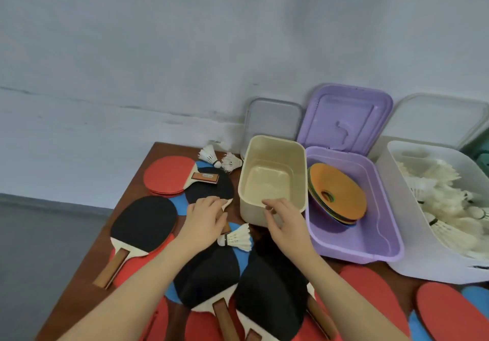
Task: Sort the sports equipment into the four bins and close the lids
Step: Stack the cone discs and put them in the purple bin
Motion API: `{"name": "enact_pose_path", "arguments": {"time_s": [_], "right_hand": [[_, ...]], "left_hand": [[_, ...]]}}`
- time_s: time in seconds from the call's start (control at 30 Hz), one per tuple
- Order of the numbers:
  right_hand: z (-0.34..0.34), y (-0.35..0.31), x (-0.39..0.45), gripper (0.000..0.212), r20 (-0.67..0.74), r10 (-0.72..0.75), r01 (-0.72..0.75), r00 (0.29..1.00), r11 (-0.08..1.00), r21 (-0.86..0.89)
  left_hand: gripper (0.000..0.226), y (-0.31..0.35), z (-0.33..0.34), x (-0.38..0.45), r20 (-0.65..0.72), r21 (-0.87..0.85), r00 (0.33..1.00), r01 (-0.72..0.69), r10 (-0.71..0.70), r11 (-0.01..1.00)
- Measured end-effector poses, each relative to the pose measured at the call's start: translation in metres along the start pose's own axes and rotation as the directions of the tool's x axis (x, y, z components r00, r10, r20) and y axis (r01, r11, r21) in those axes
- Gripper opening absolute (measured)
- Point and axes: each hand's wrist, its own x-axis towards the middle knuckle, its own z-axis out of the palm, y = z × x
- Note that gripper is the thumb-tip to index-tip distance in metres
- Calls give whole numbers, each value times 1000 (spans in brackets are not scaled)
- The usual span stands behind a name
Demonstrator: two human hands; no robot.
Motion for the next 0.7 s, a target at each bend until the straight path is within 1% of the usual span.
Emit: {"name": "enact_pose_path", "arguments": {"time_s": [0.07,0.17,0.2,0.27,0.33,0.4,0.47,0.57,0.63,0.7], "right_hand": [[23,-6,-10,27,32,48,-48,998,999,-4],[51,-9,-23,20,99,169,-162,981,984,-76],[59,-9,-26,23,131,214,-200,968,973,-114],[71,-11,-30,34,190,310,-280,931,945,-169],[79,-14,-31,40,182,391,-363,902,916,-170],[84,-15,-31,37,132,452,-437,882,891,-128],[86,-15,-32,32,103,486,-478,868,873,-97],[84,-21,-35,24,63,509,-510,858,860,2],[82,-28,-35,23,44,484,-486,874,871,75],[80,-38,-34,23,42,452,-454,891,883,120]], "left_hand": [[35,-14,8,-8,50,-1,999,-11,11,1000],[35,-25,21,-17,147,-2,989,-29,29,1000],[36,-28,26,-19,179,-9,983,-37,38,999],[39,-33,34,-20,229,-16,971,-64,66,998],[44,-37,39,-20,285,-14,954,-95,95,995],[48,-40,43,-18,337,-15,934,-120,118,993],[50,-42,44,-18,359,-23,923,-140,139,990],[52,-44,45,-16,337,-33,926,-168,169,985],[58,-43,43,-14,324,-69,920,-208,219,976],[65,-39,41,-14,288,-151,919,-232,268,961]]}}
